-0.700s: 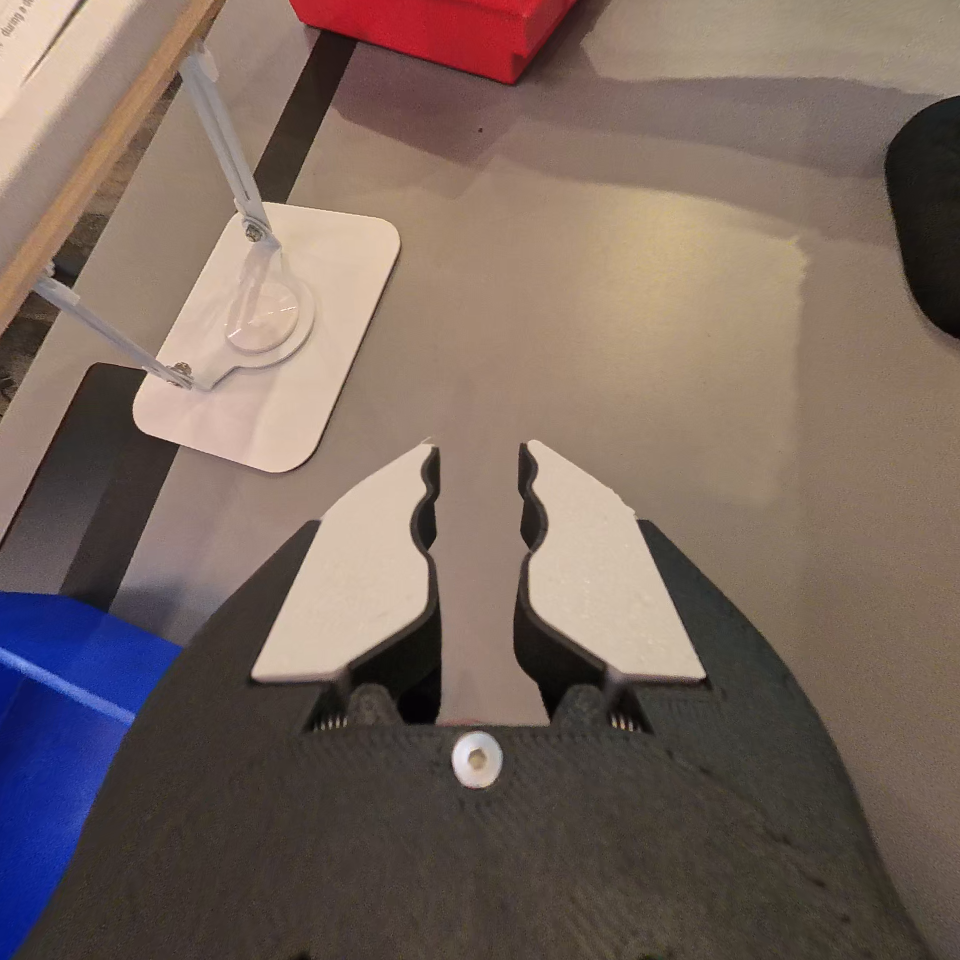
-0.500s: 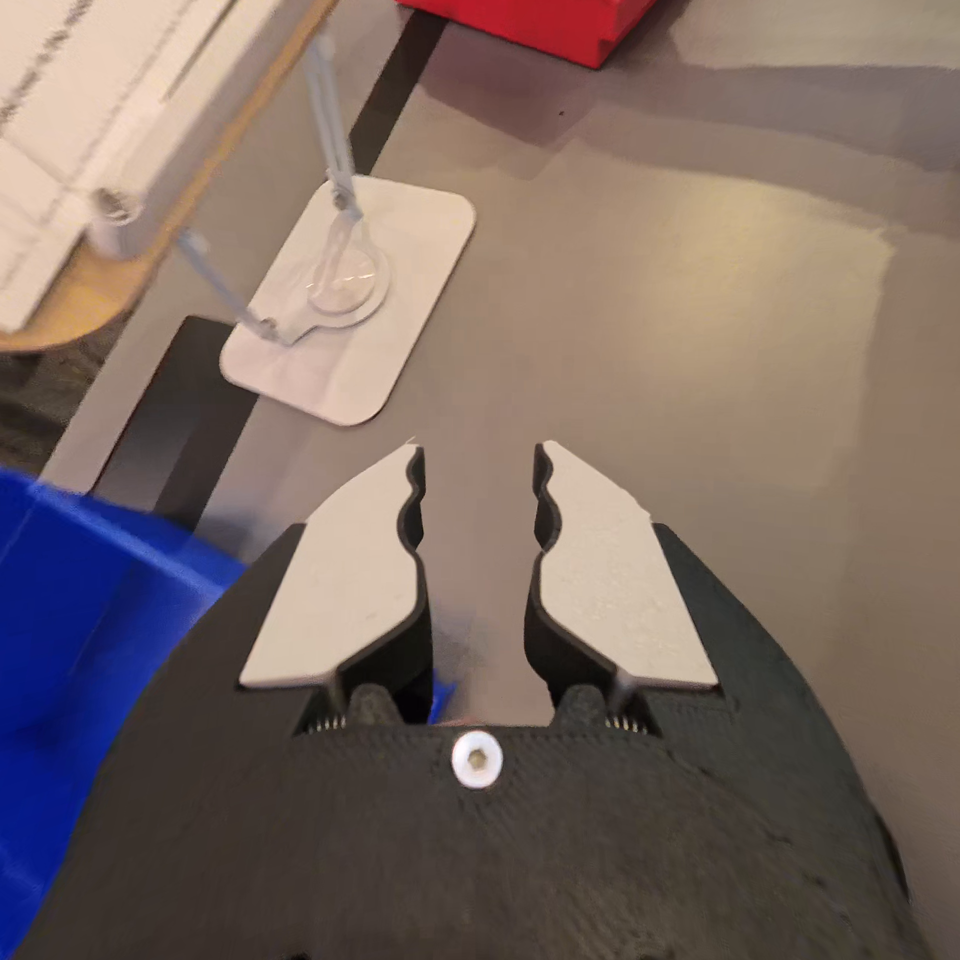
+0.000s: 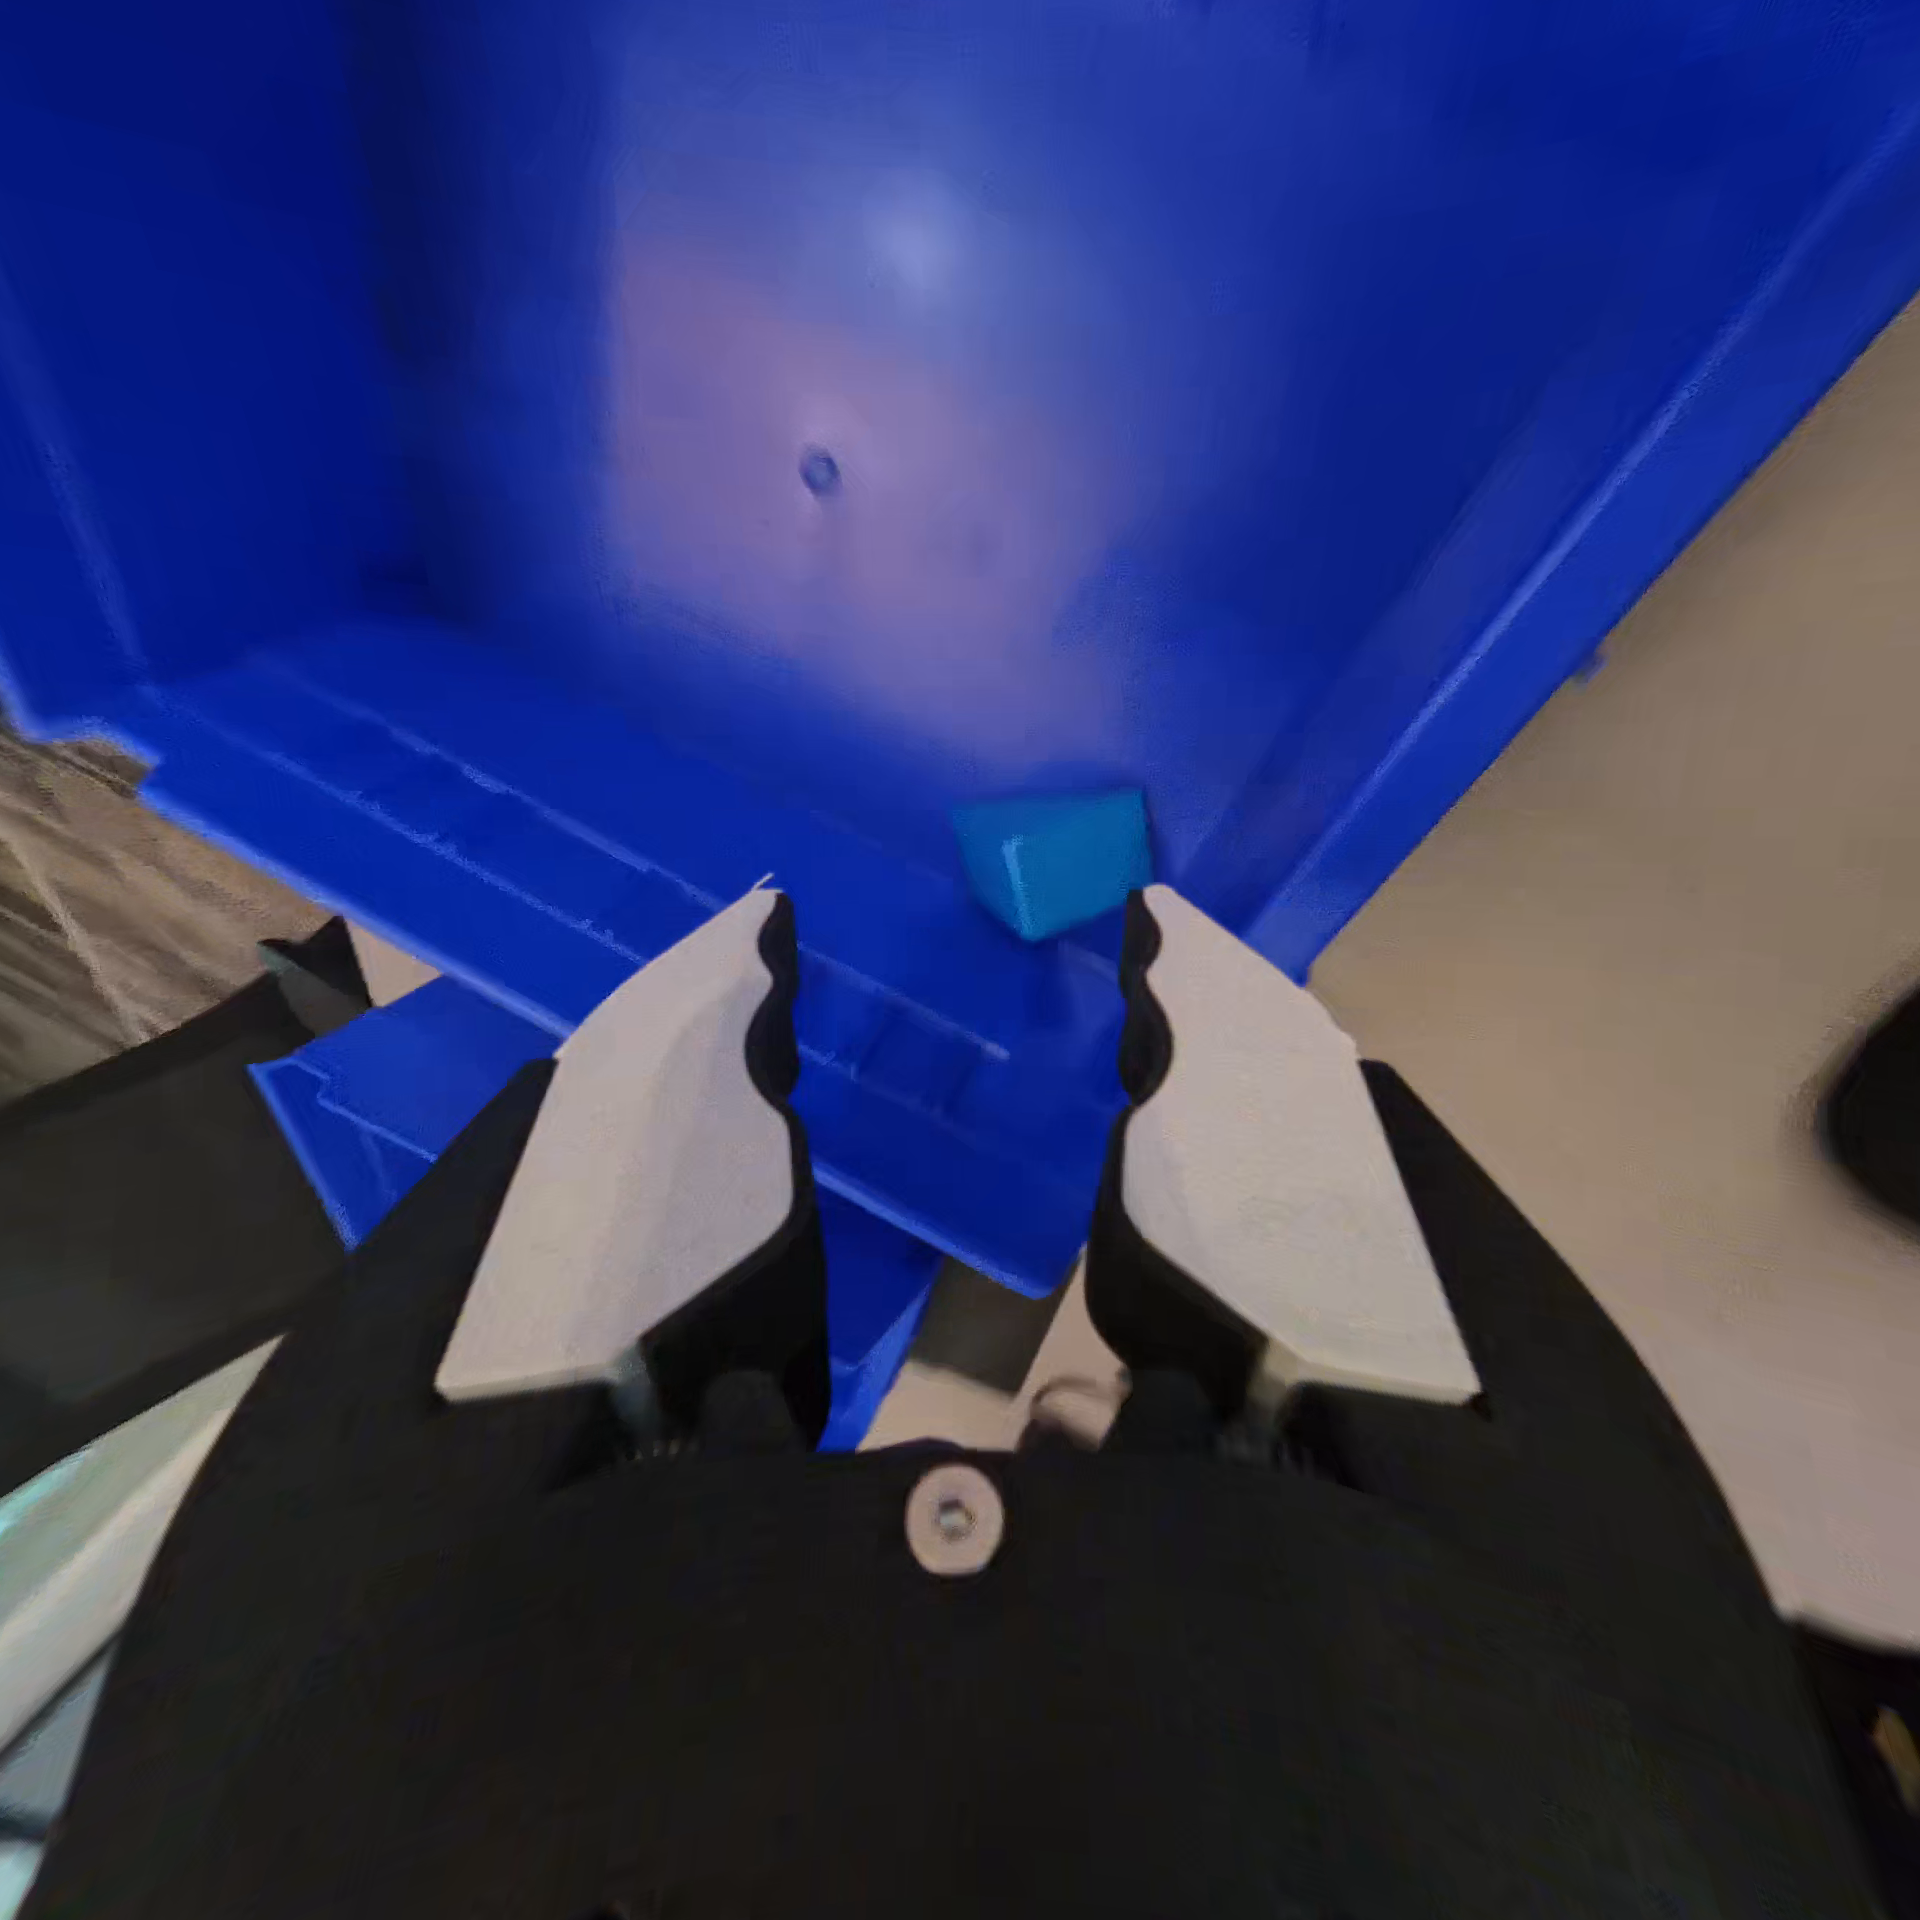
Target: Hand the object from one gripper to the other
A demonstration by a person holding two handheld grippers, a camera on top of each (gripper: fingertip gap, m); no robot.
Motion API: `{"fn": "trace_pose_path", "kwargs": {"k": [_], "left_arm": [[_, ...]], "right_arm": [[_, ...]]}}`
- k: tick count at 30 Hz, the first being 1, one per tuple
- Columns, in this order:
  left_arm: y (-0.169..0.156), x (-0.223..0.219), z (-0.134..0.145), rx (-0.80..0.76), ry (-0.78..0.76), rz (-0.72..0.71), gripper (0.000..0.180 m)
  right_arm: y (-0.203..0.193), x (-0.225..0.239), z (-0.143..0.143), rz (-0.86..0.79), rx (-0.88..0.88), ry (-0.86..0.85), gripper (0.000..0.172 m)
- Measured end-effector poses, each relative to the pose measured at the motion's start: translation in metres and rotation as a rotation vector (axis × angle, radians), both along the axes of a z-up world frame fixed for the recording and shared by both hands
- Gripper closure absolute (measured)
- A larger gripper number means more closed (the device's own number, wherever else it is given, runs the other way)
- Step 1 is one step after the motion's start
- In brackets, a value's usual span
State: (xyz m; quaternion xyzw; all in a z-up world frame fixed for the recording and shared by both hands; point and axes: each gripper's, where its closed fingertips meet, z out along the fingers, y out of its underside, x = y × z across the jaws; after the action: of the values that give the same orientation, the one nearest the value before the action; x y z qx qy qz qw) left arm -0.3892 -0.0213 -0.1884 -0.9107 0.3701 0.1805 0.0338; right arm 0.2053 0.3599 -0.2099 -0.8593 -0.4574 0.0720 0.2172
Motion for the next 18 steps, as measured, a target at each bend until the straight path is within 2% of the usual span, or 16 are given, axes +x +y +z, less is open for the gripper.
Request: {"fn": "trace_pose_path", "kwargs": {"k": [2,6,10,14,18], "left_arm": [[-0.008,-0.017,-0.014,-0.138,0.105,-0.073,0.122],[-0.015,-0.039,-0.028,-0.306,0.251,-0.187,0.124],[-0.011,-0.053,-0.045,-0.389,0.382,-0.327,0.122],[-0.006,-0.049,-0.059,-0.382,0.399,-0.403,0.119],[0.003,-0.024,-0.071,-0.293,0.226,-0.332,0.126]], "right_arm": [[-0.005,-0.002,0.004,0.015,0.014,0.008,0.114],[-0.011,-0.006,0.012,0.034,0.037,0.052,0.117],[-0.014,-0.008,0.017,0.054,0.063,0.066,0.117],[-0.016,-0.011,0.019,0.075,0.08,0.09,0.118],[-0.018,-0.013,0.021,0.085,0.089,0.11,0.119]]}}
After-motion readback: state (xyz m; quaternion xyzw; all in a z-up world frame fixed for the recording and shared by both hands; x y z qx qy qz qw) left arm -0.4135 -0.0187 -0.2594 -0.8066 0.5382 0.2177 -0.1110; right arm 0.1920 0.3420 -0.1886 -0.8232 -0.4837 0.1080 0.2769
